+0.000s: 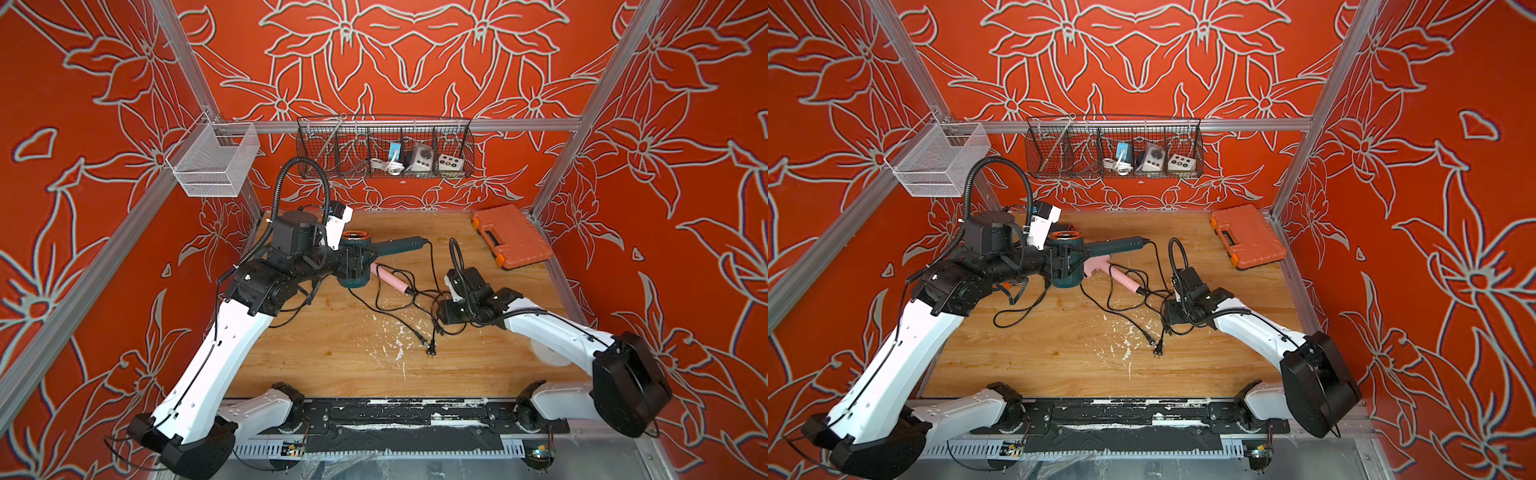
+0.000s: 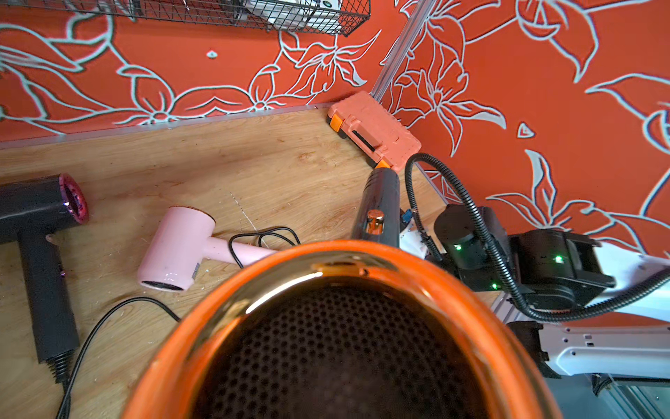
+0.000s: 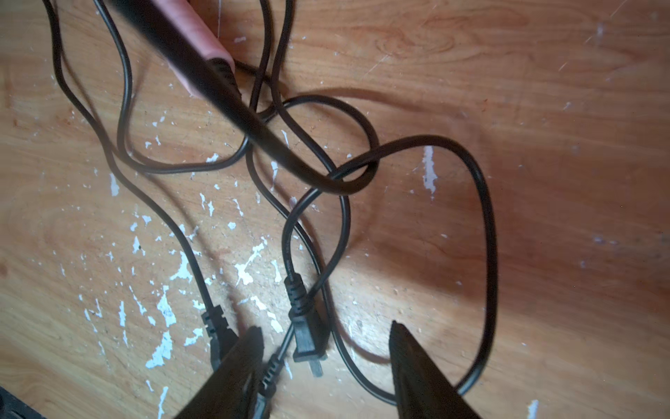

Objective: Wrap the cord around the hair dryer
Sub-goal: Adjust the power cord.

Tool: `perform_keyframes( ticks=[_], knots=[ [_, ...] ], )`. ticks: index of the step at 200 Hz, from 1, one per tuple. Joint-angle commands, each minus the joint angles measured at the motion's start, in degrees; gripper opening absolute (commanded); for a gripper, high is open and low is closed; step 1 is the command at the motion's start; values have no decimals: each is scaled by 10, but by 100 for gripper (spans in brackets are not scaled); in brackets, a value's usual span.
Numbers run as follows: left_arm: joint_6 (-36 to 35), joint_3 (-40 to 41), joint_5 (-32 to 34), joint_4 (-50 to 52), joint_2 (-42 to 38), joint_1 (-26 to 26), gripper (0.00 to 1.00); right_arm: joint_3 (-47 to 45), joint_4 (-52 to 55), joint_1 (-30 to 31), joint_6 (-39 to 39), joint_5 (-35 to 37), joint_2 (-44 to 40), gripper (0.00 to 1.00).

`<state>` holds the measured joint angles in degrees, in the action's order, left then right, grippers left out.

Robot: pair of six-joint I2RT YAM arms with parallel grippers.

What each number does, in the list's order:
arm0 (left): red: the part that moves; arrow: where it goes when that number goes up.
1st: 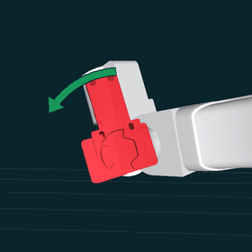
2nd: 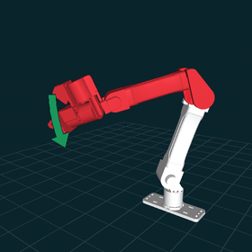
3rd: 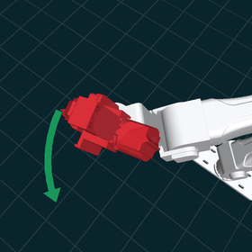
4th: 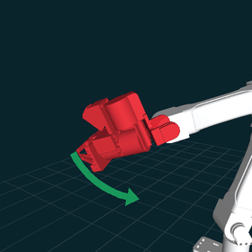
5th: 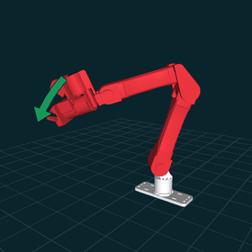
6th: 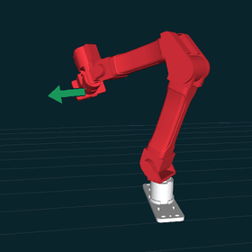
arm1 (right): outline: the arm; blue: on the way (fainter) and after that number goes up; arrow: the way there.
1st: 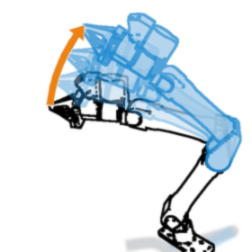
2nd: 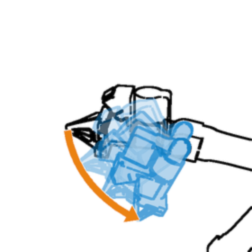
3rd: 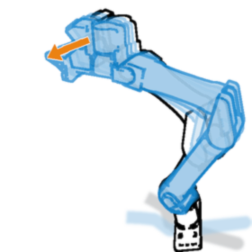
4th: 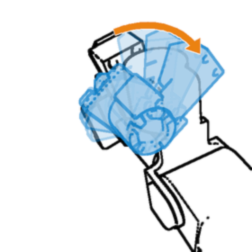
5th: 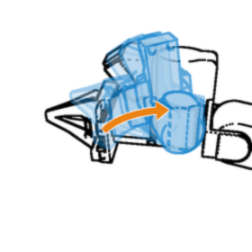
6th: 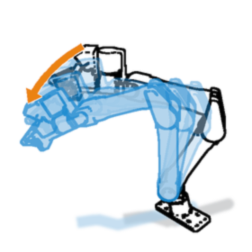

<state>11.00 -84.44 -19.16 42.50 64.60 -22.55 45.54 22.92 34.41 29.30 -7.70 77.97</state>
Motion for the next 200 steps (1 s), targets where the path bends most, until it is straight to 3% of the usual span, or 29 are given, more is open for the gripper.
perform_keyframes(
  ticks=[1,56,85,110,137,167,200],
  knots=[
    [18,-21,-28,-57,0,2,0,-13,-67,3,61,-14,21,53],
    [38,-21,-48,-71,4,2,0,17,-118,20,70,4,92,51],
    [40,-25,-48,-71,5,2,0,26,-123,21,77,13,121,42],
    [33,-36,-42,-61,8,2,0,29,-87,21,69,45,105,37],
    [27,-53,-35,-56,11,2,0,25,-3,16,39,130,47,37],
    [25,-77,-35,-64,18,2,0,10,69,-24,14,198,-26,36],
    [36,-114,-54,-93,35,2,0,-10,83,-120,1,177,-56,36]
  ],
)
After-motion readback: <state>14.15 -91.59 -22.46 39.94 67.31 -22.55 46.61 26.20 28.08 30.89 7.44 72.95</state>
